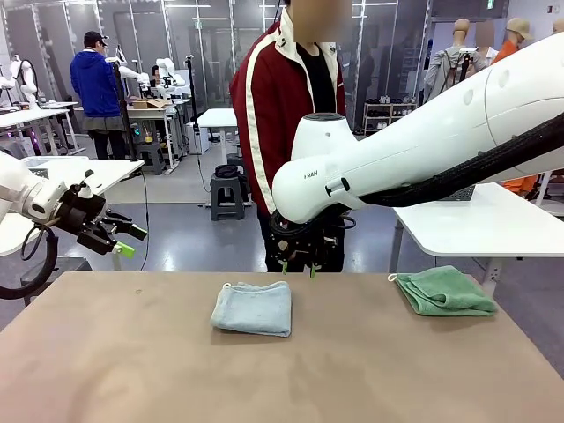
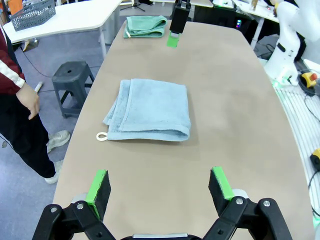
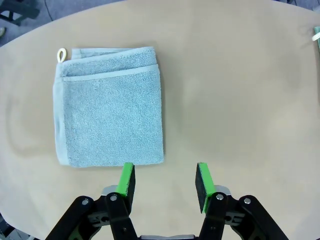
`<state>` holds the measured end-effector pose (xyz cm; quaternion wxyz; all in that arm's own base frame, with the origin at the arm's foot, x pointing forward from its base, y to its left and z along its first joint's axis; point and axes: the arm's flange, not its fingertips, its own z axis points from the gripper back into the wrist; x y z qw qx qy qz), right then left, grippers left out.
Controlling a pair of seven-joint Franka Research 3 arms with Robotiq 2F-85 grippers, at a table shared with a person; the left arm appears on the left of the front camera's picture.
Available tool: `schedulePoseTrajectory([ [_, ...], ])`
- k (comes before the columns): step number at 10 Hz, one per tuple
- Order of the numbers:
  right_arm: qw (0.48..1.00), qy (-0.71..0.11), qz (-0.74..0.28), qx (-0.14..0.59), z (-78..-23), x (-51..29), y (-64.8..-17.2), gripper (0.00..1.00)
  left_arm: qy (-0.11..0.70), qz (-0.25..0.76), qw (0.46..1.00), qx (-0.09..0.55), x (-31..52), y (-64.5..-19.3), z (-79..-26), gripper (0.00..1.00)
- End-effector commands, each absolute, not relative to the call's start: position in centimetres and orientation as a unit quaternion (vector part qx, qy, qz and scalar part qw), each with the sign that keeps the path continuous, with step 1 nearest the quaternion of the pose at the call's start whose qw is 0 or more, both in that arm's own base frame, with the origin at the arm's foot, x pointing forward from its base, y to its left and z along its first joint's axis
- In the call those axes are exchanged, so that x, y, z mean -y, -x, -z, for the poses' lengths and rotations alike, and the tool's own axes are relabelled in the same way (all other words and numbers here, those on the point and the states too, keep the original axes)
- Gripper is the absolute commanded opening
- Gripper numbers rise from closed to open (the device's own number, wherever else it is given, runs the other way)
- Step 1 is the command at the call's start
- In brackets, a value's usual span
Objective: Fold the towels and place them in the basket.
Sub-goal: Stack the folded Towel with hook on the right side of the table.
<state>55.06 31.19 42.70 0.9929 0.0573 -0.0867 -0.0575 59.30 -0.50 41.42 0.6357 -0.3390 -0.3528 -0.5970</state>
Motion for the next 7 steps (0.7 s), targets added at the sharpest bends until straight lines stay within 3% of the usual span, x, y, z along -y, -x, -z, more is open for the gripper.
schedulePoseTrajectory([
  [1,0.993,-0.049,0.06,0.089,-42.9,-31.2,-55.3,0.62,0.336,0.597,0.636,0.354,0.6,-59.2,-41.6,1.0],
  [7,0.99,-0.098,0.09,0.053,-38.8,-31.8,-54.8,0.62,0.336,0.597,0.636,0.354,0.6,-59.2,-41.6,1.0],
])
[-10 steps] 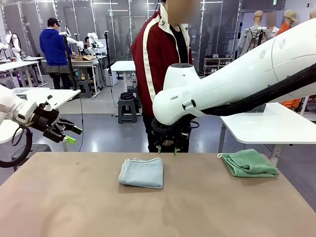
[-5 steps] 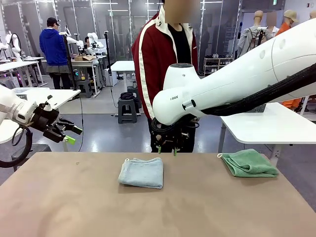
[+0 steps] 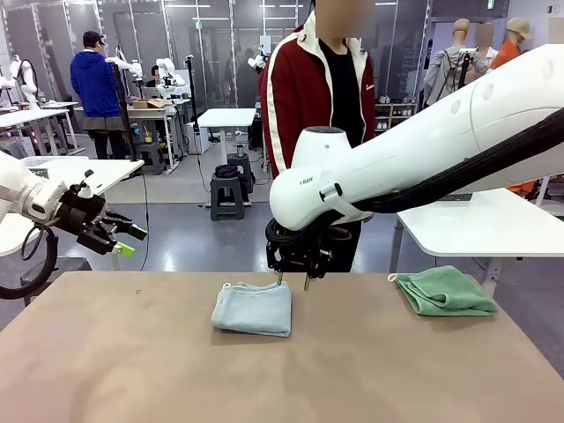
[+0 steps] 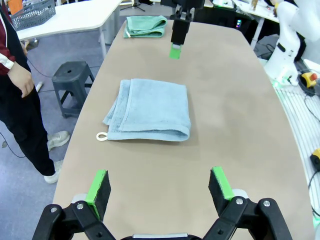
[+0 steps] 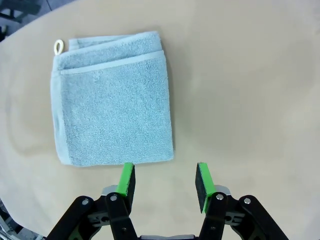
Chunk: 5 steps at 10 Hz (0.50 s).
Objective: Fold the towels and place them in the basket.
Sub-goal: Stack the folded Towel with hook on the right side of the table.
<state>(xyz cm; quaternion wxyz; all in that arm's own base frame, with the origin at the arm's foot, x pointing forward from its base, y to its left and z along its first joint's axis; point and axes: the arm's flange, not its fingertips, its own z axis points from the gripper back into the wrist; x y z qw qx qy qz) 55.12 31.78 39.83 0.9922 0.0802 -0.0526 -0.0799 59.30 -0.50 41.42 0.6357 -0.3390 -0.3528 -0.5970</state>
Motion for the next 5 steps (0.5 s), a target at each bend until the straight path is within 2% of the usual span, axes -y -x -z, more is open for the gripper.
schedulePoseTrajectory([
  [1,0.99,-0.094,0.089,0.059,-37.7,-32.1,-54.9,0.62,0.336,0.597,0.636,0.354,0.6,-59.2,-41.6,1.0],
  [5,0.985,-0.096,0.116,0.084,-33.9,-32.8,-54.1,0.62,0.336,0.597,0.636,0.354,0.6,-59.2,-41.6,1.0],
])
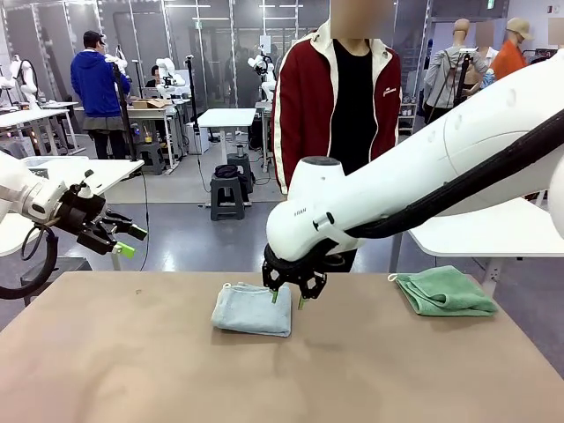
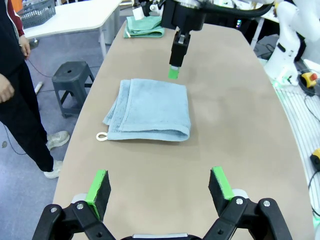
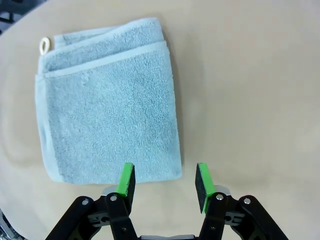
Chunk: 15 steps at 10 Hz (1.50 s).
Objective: Fold the towels and place them in the basket.
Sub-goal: Stack the folded Towel with hook on the right side of the table.
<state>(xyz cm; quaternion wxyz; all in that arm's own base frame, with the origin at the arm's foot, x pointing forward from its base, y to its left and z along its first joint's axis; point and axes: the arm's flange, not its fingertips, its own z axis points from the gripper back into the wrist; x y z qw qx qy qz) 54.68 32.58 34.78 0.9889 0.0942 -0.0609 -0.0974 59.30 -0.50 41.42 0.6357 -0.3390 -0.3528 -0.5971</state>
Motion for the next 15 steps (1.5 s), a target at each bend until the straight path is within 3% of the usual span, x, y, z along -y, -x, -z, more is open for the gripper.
schedulePoseTrajectory([
  [1,0.984,-0.098,0.112,0.099,-33.3,-32.9,-54.2,0.62,0.336,0.597,0.636,0.354,0.6,-59.2,-41.6,1.0],
  [11,0.977,-0.104,0.093,0.159,-29.5,-33.3,-56.0,0.62,0.336,0.597,0.636,0.354,0.6,-59.2,-41.6,1.0],
  [15,0.979,-0.104,0.066,0.161,-29.6,-33.4,-56.0,0.22,0.336,0.597,0.636,0.354,0.6,-59.2,-41.6,1.0],
])
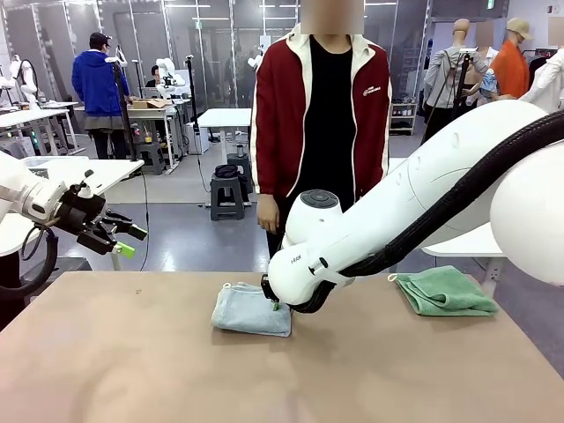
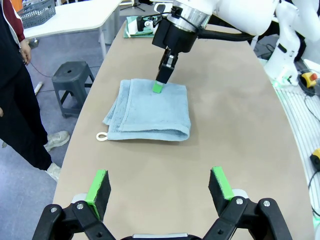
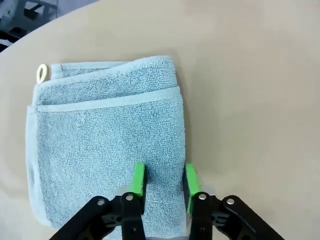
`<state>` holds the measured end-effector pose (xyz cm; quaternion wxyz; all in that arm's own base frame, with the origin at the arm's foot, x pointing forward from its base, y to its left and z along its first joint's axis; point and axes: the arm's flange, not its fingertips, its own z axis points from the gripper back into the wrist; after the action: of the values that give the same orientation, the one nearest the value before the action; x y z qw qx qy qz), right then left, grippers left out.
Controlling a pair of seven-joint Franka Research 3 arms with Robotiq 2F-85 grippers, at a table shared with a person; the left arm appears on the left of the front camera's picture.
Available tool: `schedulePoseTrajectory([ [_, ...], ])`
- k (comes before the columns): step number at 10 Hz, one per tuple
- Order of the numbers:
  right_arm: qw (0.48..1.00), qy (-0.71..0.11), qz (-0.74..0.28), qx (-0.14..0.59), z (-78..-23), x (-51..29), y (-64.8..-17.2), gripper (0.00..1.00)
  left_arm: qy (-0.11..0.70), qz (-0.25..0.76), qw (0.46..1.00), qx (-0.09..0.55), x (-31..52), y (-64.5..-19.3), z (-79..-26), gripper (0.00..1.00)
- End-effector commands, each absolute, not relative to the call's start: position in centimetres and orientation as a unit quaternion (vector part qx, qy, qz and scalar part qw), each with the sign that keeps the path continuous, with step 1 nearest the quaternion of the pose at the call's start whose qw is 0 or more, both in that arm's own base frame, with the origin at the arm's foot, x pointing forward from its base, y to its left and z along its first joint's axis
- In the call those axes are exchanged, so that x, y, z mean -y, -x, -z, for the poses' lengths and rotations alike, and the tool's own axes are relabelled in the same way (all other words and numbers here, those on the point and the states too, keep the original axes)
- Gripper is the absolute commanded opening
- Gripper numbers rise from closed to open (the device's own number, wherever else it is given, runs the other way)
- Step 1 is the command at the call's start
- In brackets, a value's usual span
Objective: Fold the towels and place them in the basket.
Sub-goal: Stack the folded Towel with hook on the right side of the table.
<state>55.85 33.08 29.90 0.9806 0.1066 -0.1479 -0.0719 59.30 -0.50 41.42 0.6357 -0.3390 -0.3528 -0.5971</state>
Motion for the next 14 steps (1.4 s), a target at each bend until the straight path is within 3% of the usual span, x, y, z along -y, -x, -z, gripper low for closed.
schedulePoseTrajectory([
  [1,0.98,-0.102,0.062,0.159,-29.5,-33.4,-56.0,0.12,0.336,0.597,0.636,0.354,0.6,-59.2,-41.6,1.0],
  [2,0.981,-0.102,0.058,0.158,-29.5,-33.4,-56.0,0.02,0.336,0.597,0.636,0.354,0.6,-59.2,-41.6,1.0],
  [3,0.981,-0.103,0.053,0.154,-29.5,-33.4,-56.0,0.0,0.336,0.597,0.636,0.354,0.6,-59.2,-41.6,1.0],
  [7,0.983,-0.105,0.031,0.15,-31.7,-30.6,-57.8,0.0,0.336,0.597,0.636,0.354,0.6,-59.2,-41.6,1.0],
  [14,0.981,0.021,-0.045,0.187,-41.9,-19.8,-62.4,0.0,0.336,0.597,0.636,0.354,0.6,-59.2,-41.6,1.0],
])
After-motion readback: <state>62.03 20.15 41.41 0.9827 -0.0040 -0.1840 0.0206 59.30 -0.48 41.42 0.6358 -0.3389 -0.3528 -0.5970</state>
